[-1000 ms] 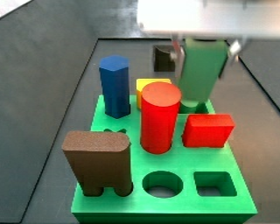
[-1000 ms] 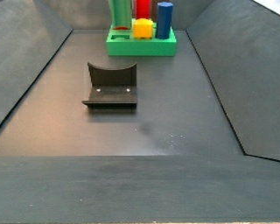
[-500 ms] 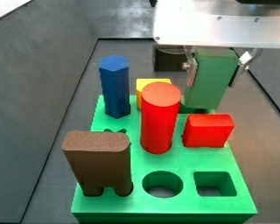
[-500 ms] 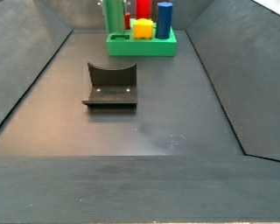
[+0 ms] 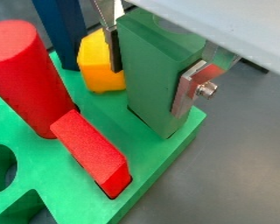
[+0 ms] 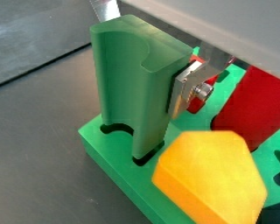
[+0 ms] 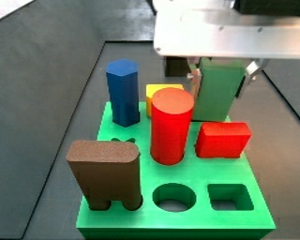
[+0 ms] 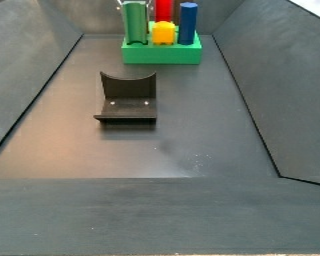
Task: Pick up the arch object. Move up. Place the arch object on the fixture. Regrasp the arch object. Rotate the arch object. Move to above the board. Insert the arch object.
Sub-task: Insert the arch object.
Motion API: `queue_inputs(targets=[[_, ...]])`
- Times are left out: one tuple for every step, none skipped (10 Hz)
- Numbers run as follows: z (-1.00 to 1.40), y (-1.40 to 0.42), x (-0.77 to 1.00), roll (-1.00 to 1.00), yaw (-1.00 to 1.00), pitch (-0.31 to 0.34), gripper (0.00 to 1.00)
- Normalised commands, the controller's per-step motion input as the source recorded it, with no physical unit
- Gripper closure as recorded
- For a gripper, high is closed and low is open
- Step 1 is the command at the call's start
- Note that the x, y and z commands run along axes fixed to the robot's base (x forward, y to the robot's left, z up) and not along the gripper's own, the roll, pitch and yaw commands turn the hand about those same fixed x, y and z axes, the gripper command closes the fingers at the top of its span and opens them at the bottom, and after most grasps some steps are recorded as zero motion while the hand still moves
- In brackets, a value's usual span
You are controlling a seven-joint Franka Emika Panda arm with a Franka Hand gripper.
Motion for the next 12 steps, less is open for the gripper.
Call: queue_inputs(targets=[[-0.2,0.04,-0.01,-0.11,0.13,-0.149,1.0],[-0.19,0.06,0.0,-0.1,0.15,-0.131,1.0],[-0.15,0.09,-0.11,-0.09,0.18,-0.133,1.0],[-0.11,0.04,-0.19,-0.06,0.29,-0.13,1.0],[-0.08,0.0,-0.11,0.0,0.3,-0.077,1.0],[-0.09,-0.03,-0.09,0.0,0.33,-0.074,1.0],[-0.13,-0.01,-0.02,0.0,0.33,-0.069,1.0],[-0.23,0.0,0.0,0.0,0.25,-0.05,1.0],[-0.37,-0.03,0.02,0.0,0.18,-0.061,1.0],[-0.59,-0.09,0.29,0.02,0.0,-0.067,1.0],[-0.56,-0.06,0.34,0.03,-0.25,-0.05,1.0],[-0.49,-0.01,0.27,0.04,-0.25,-0.003,1.0]])
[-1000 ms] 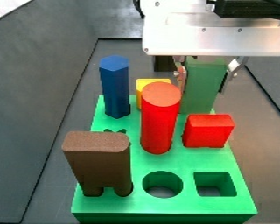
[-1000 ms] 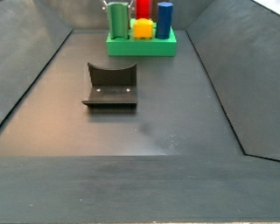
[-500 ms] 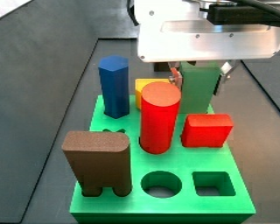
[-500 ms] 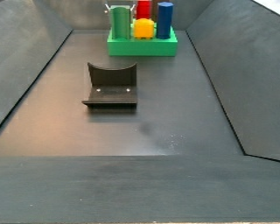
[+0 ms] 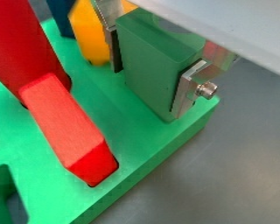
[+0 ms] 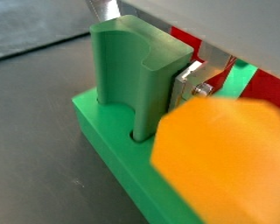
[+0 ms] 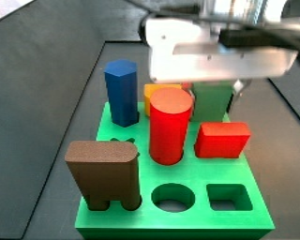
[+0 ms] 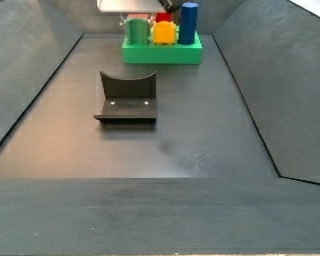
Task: Pick up the arch object. Move up. Place the arch object on the fixture. Regrasp the arch object. Rotate the arch object. Move to above the board. Insert the arch object.
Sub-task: Insert the arch object.
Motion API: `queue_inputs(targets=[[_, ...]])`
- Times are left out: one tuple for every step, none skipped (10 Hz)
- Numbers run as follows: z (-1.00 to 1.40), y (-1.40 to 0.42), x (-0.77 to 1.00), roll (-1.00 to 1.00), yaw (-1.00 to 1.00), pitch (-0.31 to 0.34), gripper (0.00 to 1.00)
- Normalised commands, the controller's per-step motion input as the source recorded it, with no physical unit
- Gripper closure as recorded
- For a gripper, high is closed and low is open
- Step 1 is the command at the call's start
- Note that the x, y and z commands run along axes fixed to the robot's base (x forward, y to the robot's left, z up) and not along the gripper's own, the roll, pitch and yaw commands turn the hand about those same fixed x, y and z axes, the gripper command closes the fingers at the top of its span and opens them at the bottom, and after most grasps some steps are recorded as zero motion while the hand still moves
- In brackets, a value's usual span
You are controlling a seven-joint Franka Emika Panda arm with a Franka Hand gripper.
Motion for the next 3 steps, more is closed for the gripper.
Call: queue_inputs(targets=[[-0.35,0.0,0.16,0.02,-0.16,0.0,1.0],[-0.08,0.0,-0.02,0.0,-0.09,-0.026,1.0],[0.0,0.0,0.0,0.0,0.0,0.0,1.0]])
